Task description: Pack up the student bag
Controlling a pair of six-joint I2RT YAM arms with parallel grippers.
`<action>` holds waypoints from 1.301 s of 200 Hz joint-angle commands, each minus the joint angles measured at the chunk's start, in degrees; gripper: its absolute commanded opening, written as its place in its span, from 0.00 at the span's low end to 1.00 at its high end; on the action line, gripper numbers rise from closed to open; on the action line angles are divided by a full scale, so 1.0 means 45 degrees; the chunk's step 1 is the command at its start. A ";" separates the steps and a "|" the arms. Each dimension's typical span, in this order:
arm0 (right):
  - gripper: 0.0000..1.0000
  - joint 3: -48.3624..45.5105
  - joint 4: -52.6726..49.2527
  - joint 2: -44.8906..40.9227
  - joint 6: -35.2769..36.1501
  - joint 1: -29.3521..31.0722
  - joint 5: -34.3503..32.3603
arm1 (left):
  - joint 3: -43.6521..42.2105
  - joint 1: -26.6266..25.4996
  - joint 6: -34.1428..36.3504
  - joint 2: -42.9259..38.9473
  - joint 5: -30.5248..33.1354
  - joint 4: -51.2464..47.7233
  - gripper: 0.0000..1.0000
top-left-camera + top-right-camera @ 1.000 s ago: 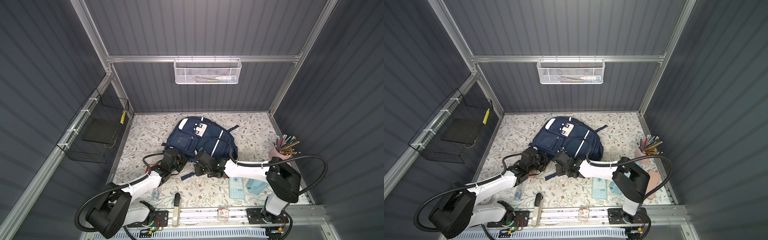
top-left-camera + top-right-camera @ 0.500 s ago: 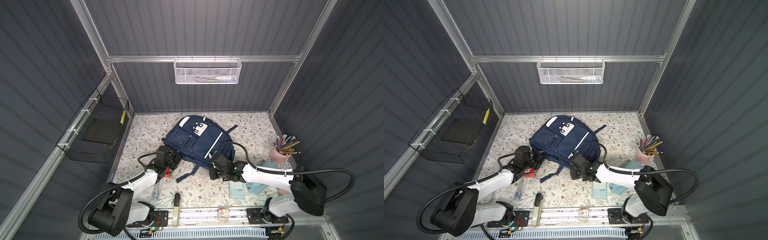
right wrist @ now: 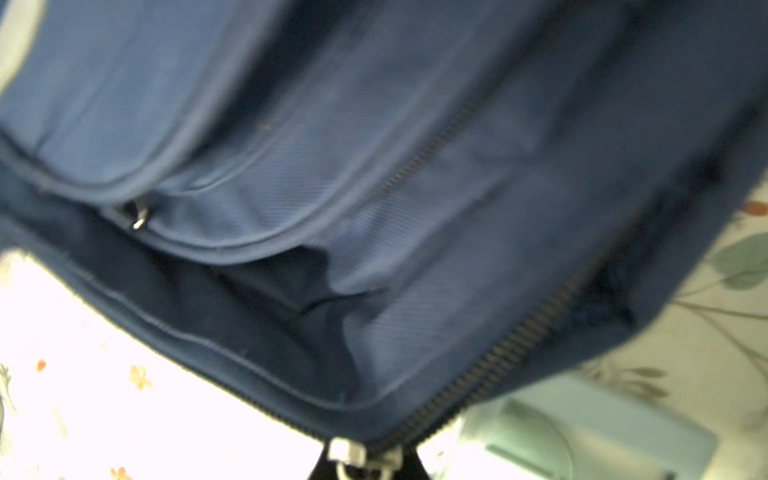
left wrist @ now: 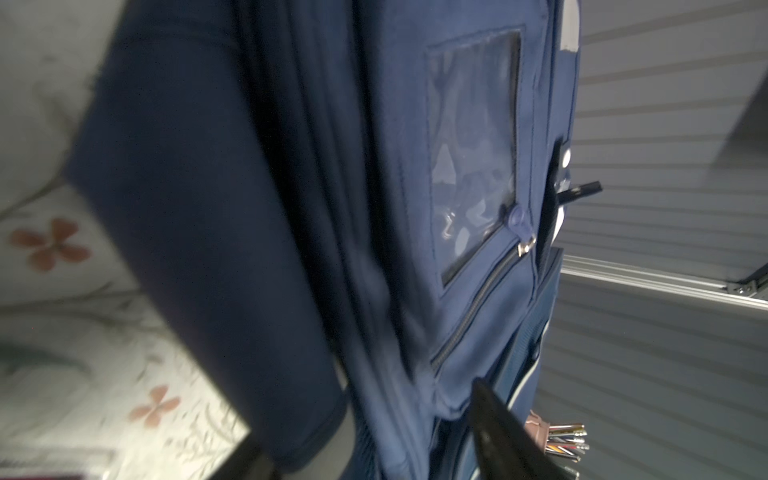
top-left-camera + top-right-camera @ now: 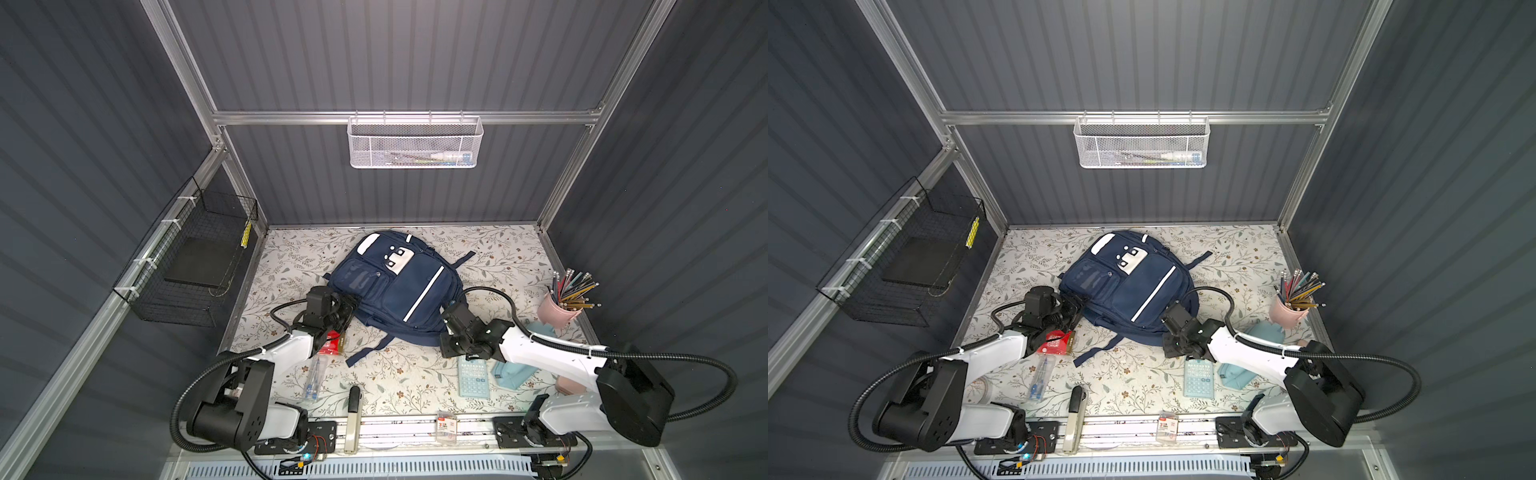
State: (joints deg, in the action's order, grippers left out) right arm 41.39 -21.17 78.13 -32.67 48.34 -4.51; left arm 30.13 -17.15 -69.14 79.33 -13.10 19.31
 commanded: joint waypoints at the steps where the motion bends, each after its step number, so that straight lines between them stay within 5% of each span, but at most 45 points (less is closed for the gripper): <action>1: 0.00 0.0725 -0.0705 0.0231 -0.1284 0.1190 -0.0373 | 0.0558 -0.0213 0.0405 -0.0153 0.0019 0.0359 0.72; 38: 0.00 0.1723 0.0954 0.1567 -0.2999 0.2418 0.0073 | 0.0180 -0.2154 -0.0382 -0.3284 0.2852 -0.3451 0.72; 79: 0.00 0.4234 0.1286 0.4072 -0.2609 0.2828 -0.0033 | -0.1070 -0.2292 -0.1696 -0.5354 0.2641 -0.4566 0.81; 113: 0.00 0.4718 0.1936 0.4708 -0.2620 0.2781 0.0627 | -0.1292 -0.4646 -0.3129 -0.5417 0.3808 -0.4848 0.78; 158: 0.00 0.4101 0.2647 0.4253 -0.2468 0.2944 0.0853 | -0.1432 -0.6792 -0.4726 -0.3012 0.4968 -0.2757 0.75; 182: 0.00 0.3859 0.2378 0.3979 -0.2115 0.3158 0.0699 | -0.1265 -0.6784 -0.4828 -0.1598 0.5186 -0.1523 0.58; 212: 0.00 0.2840 0.2165 0.2954 -0.2079 0.2974 0.0404 | -0.0929 -0.6790 -0.4693 -0.0796 0.5184 -0.1479 0.00; 260: 0.00 0.1355 0.0528 0.1108 -0.0408 0.0528 0.1035 | -0.1076 -0.6682 -0.4205 -0.2016 0.5932 -0.2644 0.00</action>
State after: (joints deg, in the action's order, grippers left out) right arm 51.11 -13.02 88.25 -39.77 57.41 -0.03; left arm 25.28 -48.29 -90.65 72.93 8.40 12.58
